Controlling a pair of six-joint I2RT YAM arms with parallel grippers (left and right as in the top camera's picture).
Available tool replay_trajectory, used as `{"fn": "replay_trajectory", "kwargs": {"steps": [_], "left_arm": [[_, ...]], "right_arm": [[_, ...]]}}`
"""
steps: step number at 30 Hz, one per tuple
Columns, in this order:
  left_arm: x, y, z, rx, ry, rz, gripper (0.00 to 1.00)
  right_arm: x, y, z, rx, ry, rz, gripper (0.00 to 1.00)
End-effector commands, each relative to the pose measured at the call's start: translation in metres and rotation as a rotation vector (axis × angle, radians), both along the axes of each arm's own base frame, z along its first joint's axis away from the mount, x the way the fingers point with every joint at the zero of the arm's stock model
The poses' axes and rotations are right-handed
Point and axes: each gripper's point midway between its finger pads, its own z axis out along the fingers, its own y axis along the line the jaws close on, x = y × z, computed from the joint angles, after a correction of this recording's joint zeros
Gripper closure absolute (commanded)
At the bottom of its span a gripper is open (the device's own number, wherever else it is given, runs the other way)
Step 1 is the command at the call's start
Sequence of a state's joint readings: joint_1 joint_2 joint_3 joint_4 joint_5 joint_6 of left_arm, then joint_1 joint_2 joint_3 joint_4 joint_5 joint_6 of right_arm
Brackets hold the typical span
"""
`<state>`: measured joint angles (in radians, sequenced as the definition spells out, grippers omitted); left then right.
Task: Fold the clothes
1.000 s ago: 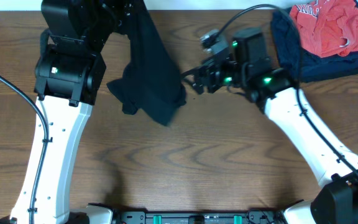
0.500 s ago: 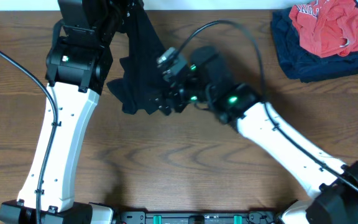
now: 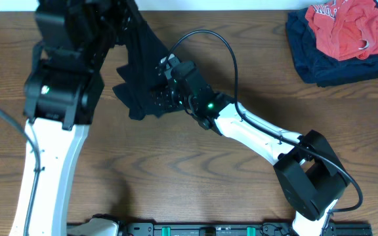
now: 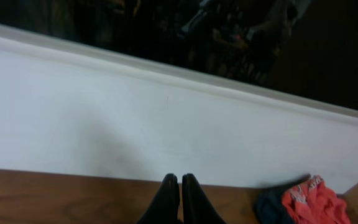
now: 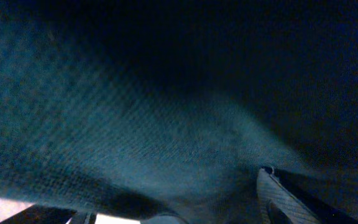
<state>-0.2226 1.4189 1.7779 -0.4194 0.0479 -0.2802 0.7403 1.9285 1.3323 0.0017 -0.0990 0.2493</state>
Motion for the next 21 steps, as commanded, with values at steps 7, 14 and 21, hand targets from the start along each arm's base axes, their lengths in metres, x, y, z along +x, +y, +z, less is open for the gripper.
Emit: {"fn": "replay_trajectory", "kwargs": {"steps": [7,14,21], "left_arm": [[-0.024,0.009,0.015,0.045,-0.022,0.006,0.94],[-0.023,0.036,0.009,0.138,-0.004,0.154,0.94],[-0.023,0.048,0.004,0.19,0.013,0.204,0.94]], "right_arm": [[0.011,0.002,0.008,0.066,0.003,-0.068,0.99],[0.012,-0.043,0.031,-0.002,0.028,-0.097,0.99],[0.013,-0.102,0.08,0.05,0.033,-0.02,0.99]]}}
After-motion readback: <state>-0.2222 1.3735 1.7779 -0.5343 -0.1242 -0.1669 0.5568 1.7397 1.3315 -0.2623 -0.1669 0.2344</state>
